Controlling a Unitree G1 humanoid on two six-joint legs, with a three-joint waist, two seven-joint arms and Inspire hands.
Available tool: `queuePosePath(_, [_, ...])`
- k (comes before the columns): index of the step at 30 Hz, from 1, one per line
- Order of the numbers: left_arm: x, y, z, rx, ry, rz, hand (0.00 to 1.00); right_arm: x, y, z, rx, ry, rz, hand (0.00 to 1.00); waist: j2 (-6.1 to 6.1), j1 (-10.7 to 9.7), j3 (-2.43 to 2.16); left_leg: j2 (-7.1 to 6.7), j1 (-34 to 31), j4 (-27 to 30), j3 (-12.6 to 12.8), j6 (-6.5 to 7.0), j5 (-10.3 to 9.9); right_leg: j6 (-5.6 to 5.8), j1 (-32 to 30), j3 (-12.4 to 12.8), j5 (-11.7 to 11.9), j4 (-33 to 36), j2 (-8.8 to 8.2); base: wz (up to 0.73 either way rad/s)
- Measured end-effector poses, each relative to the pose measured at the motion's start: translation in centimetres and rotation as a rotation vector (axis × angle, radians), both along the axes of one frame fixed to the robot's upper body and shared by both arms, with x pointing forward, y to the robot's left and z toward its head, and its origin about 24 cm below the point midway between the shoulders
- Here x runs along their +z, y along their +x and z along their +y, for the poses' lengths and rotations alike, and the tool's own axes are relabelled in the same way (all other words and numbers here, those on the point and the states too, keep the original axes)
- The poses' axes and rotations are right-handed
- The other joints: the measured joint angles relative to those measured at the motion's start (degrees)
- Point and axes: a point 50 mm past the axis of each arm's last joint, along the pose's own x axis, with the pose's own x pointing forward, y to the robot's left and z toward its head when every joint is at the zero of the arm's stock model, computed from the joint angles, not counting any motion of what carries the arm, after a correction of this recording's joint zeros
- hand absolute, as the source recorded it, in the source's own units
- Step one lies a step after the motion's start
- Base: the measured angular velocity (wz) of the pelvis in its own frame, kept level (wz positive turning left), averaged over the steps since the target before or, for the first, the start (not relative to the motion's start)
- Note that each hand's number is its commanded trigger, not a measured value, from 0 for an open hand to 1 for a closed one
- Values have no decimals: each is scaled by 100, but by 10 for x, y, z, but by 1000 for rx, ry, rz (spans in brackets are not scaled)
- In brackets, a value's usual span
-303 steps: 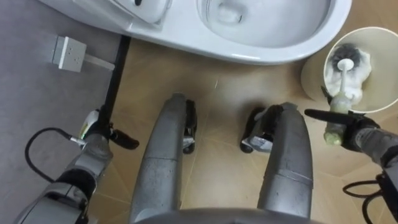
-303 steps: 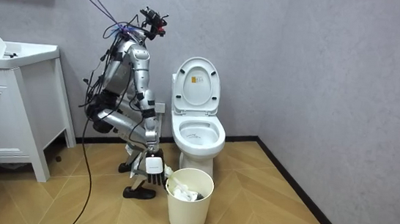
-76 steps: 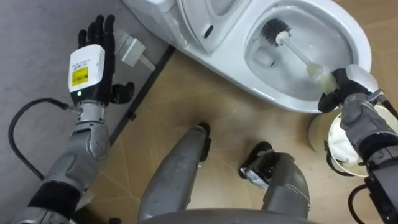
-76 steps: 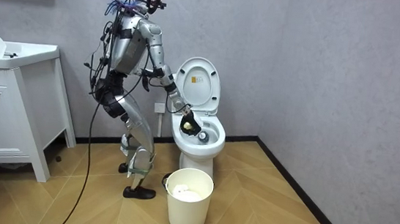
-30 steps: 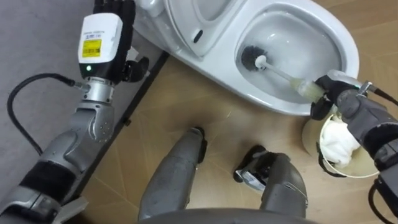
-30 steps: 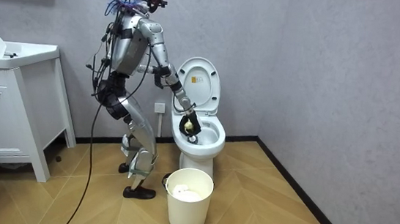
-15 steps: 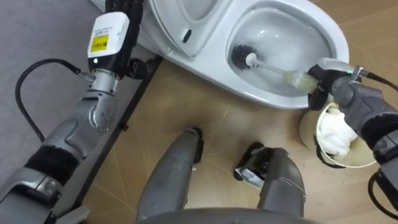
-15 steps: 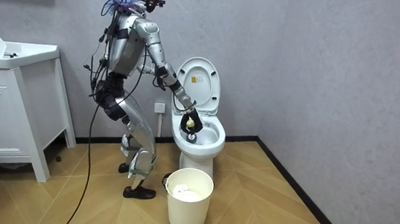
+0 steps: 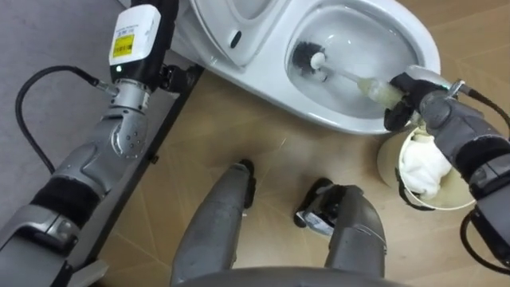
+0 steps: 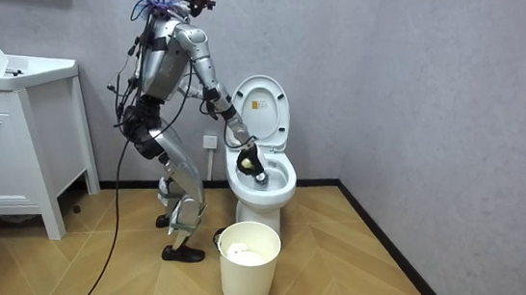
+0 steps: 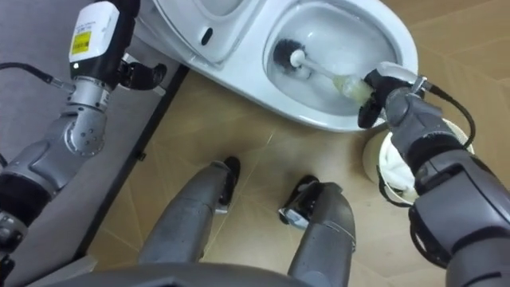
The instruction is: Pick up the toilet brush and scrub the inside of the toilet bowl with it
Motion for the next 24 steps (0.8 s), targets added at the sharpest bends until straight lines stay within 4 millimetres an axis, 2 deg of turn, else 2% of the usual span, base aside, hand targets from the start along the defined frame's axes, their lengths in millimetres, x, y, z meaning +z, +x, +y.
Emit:
queuePosePath(1, [2,0,-1,2,-1,-6,0,1,0,-2,-32,23,-24,100,3,-31,-2,-49,-70,12,-1,12,22,1,-76,6,-1,62,-55,9])
queuePosePath(5, [5,4,-1,7,3,-7,0,-1,-1,-3,-91,67,-41,100,8,-78,1,-95,-113,73,-4,32,36,4,-100,-19,6,130,-133,6])
queuePosePath(10, [5,6,1,4,20,26,0,-3,-1,-1,-76,92,-10,100,9,-119,0,-138,-56,0,7,43,98,44,-91,33,37,95,-134,0])
queuePosePath(12, [6,7,2,9,19,30,0,-3,-1,2,-59,124,16,100,14,-104,-3,-111,-51,-6,9,36,105,25,-90,37,64,60,-99,-7])
queuePosePath(15, [8,10,3,1,24,46,0,-9,-3,9,-12,149,85,100,17,31,-5,-13,11,-37,24,9,111,-22,-24,35,133,-57,19,-16])
queuePosePath(17, [7,10,4,-3,31,69,0,-14,-7,13,32,157,158,100,26,57,-10,57,92,-98,19,-12,122,-28,78,2,154,-165,98,-7])
queuePosePath(19, [7,10,5,1,34,82,0,-15,-9,13,55,162,209,100,30,70,-12,66,149,-165,15,-34,137,-20,116,8,156,-213,126,-8])
queuePosePath(20, [8,11,6,6,33,84,0,-15,-10,13,69,161,236,100,40,135,-19,104,168,-204,26,-52,147,-14,117,22,181,-281,179,-14])
queuePosePath(22, [9,11,8,5,39,88,0,-14,-10,14,87,158,263,100,57,170,-29,156,157,-223,29,-68,156,-99,122,-12,235,-329,195,-11])
queuePosePath(24, [9,11,9,10,37,89,0,-14,-10,15,92,163,280,100,75,177,-41,182,151,-237,0,-94,172,-120,128,-27,243,-357,235,0])
